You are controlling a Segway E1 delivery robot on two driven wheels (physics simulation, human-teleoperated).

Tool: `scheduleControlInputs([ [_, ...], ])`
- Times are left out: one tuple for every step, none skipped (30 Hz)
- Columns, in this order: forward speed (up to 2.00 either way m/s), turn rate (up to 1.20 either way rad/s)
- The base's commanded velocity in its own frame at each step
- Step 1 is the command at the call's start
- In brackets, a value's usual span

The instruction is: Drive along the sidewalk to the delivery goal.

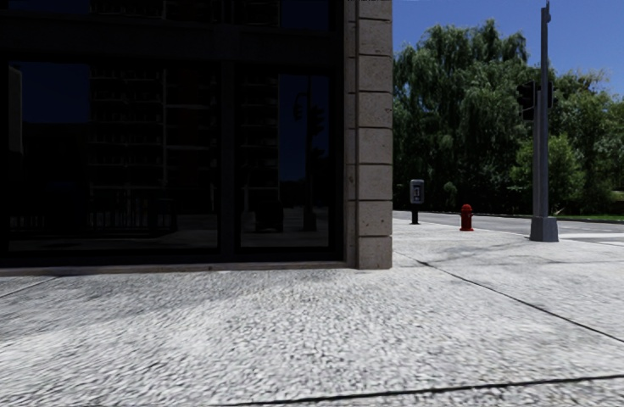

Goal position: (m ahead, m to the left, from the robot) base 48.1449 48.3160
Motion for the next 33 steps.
scheduleControlInputs([
  [2.00,-0.54],
  [2.00,-0.54],
  [2.00,-0.54],
  [2.00,-0.54],
  [2.00,-0.54],
  [2.00,-0.54],
  [2.00,-0.54],
  [2.00,-0.54],
  [2.00,-0.54],
  [2.00,-0.54],
  [2.00,-0.54],
  [2.00,-0.54],
  [2.00,-0.54],
  [2.00,-0.54],
  [2.00,-0.54],
  [2.00,-0.54],
  [2.00,-0.54],
  [2.00,-0.54],
  [2.00,-0.54],
  [2.00,-0.54],
  [2.00,-0.54],
  [2.00,-0.54],
  [2.00,-0.54],
  [2.00,-0.54],
  [2.00,-0.54],
  [2.00,-0.54],
  [2.00,-0.54],
  [2.00,-0.54],
  [2.00,-0.54],
  [2.00,-0.54],
  [2.00,-0.54],
  [2.00,-0.54],
  [2.00,-0.54],
])
